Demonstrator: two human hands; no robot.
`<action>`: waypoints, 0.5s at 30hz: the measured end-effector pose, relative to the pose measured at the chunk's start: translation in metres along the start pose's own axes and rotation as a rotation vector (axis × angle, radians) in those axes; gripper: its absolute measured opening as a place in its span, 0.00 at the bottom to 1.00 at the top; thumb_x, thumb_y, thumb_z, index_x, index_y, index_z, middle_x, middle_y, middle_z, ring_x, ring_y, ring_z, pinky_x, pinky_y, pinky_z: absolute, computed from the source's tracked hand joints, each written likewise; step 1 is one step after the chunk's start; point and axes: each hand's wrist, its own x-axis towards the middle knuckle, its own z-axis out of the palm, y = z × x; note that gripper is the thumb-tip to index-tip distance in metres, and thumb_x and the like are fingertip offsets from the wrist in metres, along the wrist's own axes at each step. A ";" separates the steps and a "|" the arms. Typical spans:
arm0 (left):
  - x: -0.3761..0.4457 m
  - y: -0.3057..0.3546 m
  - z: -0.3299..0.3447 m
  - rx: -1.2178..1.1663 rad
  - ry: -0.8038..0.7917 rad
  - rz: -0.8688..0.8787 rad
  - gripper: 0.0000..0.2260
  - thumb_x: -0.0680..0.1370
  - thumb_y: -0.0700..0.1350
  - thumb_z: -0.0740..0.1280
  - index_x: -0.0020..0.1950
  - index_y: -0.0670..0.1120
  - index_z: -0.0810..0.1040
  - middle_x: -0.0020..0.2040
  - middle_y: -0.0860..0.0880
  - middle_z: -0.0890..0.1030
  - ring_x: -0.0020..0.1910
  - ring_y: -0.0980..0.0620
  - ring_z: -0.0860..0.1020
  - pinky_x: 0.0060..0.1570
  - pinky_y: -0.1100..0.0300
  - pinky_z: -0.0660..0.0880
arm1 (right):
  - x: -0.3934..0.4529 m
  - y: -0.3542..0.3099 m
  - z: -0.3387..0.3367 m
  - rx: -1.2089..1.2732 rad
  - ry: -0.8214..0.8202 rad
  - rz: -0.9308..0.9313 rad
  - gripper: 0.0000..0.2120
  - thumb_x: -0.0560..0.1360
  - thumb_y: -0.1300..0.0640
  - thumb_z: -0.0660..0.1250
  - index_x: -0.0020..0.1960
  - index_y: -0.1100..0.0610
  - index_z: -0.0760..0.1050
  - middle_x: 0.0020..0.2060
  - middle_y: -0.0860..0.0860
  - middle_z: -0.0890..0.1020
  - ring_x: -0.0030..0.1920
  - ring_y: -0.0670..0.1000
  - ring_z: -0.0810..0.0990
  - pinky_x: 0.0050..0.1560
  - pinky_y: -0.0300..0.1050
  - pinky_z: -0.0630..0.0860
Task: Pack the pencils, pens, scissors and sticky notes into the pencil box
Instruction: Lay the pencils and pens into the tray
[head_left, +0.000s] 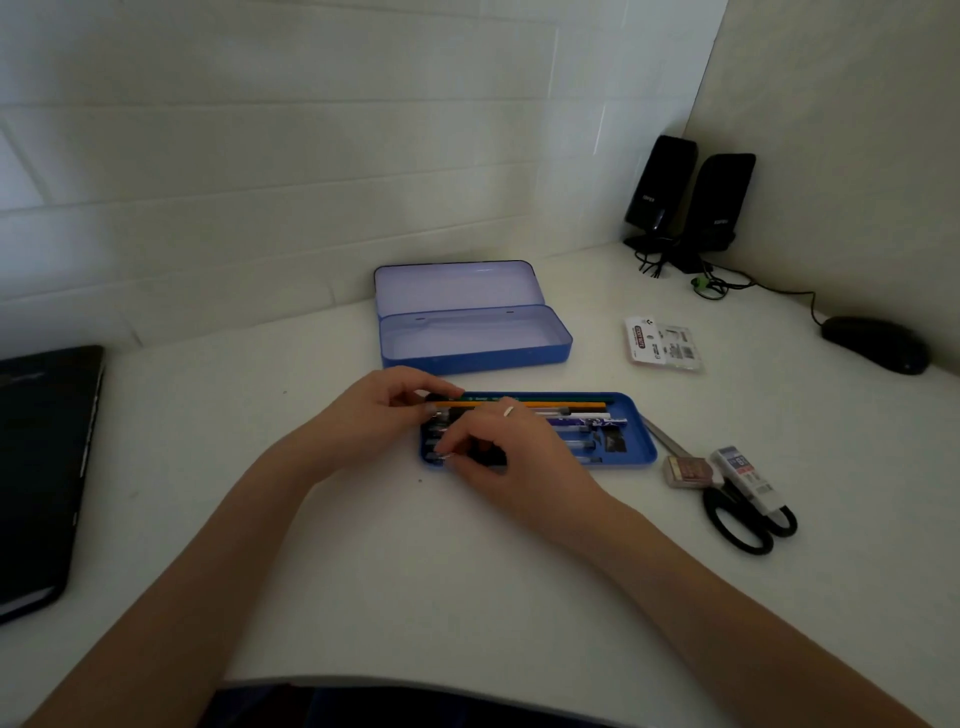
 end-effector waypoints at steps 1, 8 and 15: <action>0.000 0.000 0.000 -0.017 0.013 -0.007 0.12 0.77 0.38 0.63 0.54 0.52 0.80 0.53 0.52 0.82 0.51 0.55 0.79 0.50 0.71 0.72 | -0.001 0.000 -0.001 -0.031 -0.008 -0.018 0.03 0.71 0.58 0.70 0.45 0.53 0.80 0.41 0.48 0.82 0.42 0.47 0.74 0.44 0.38 0.70; 0.006 -0.011 -0.003 0.033 0.337 0.065 0.12 0.75 0.35 0.64 0.51 0.51 0.78 0.53 0.51 0.78 0.43 0.57 0.75 0.46 0.69 0.71 | -0.006 0.010 -0.027 -0.226 -0.184 0.062 0.06 0.70 0.48 0.69 0.44 0.47 0.75 0.41 0.43 0.77 0.46 0.45 0.70 0.51 0.41 0.60; 0.022 -0.012 0.002 0.517 0.474 0.247 0.12 0.71 0.39 0.70 0.55 0.43 0.81 0.53 0.45 0.82 0.54 0.46 0.77 0.55 0.61 0.68 | -0.004 0.013 -0.036 -0.361 -0.215 0.076 0.05 0.73 0.50 0.65 0.45 0.48 0.80 0.46 0.42 0.80 0.50 0.45 0.72 0.51 0.41 0.57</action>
